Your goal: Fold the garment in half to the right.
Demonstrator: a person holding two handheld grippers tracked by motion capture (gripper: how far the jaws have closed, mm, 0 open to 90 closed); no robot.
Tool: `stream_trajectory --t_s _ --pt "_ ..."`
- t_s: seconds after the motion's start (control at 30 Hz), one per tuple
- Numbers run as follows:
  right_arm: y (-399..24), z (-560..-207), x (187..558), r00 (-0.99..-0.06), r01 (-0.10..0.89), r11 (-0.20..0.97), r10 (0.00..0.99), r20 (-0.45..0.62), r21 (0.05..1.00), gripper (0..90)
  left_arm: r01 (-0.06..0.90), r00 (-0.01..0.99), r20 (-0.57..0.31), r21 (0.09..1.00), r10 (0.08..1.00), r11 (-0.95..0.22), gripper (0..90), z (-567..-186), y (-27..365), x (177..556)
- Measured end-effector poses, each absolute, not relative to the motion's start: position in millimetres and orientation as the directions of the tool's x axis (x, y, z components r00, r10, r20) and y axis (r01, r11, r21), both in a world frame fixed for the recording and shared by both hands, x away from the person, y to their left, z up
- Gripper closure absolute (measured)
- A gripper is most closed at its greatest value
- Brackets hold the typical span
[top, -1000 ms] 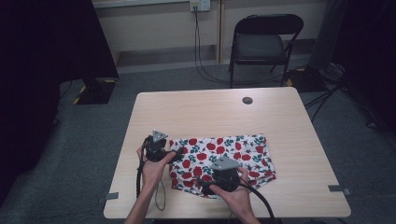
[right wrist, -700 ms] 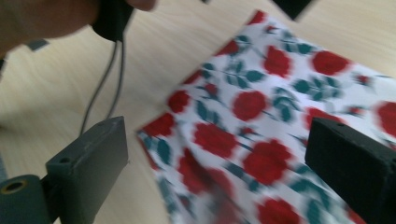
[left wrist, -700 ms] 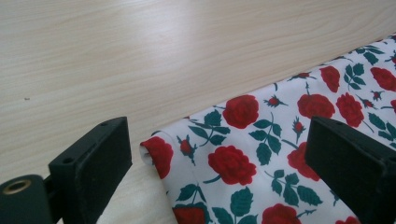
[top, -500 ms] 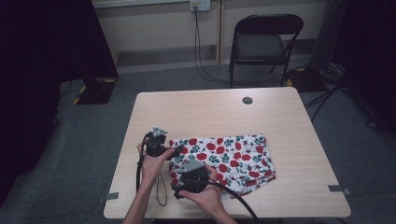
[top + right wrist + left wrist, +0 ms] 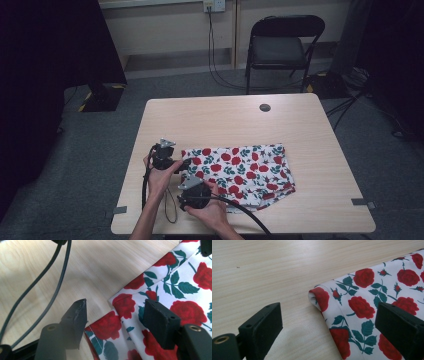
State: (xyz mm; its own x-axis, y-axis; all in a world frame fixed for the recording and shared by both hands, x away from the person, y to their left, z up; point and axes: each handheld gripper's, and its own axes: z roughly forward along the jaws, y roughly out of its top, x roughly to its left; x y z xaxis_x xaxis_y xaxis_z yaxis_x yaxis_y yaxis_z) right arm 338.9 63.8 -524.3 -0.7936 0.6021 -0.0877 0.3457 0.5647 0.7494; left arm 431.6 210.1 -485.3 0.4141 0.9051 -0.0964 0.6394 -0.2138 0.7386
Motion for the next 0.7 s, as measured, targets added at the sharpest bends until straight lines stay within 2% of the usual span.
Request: stream_trajectory --t_s 0.1,0.4,0.5,0.6,0.7 --pt "63.5 -523.7 337.9 -0.8 0.337 0.568 0.594 -0.09 0.751 43.8 0.641 0.417 -0.097 0.736 0.904 -0.217 7.0 -485.9 209.9 431.7" --pt "60.8 -523.0 334.6 -0.8 0.356 0.56 0.596 -0.066 0.748 57.2 0.658 0.405 -0.112 0.725 0.908 -0.204 7.0 -491.4 212.6 433.9" --pt "60.1 -521.6 334.8 -0.789 0.366 0.563 0.61 -0.073 0.741 64.0 0.661 0.397 -0.118 0.725 0.91 -0.195 6.9 -491.7 214.0 434.5" --pt "59.1 -521.0 335.4 -0.776 0.373 0.563 0.625 -0.085 0.737 74.8 0.664 0.396 -0.119 0.722 0.91 -0.195 6.8 -492.5 214.4 434.8" --pt "59.3 -519.9 336.2 -0.772 0.376 0.571 0.629 -0.094 0.729 79.9 0.669 0.397 -0.132 0.719 0.908 -0.188 6.0 -494.5 214.3 436.1"
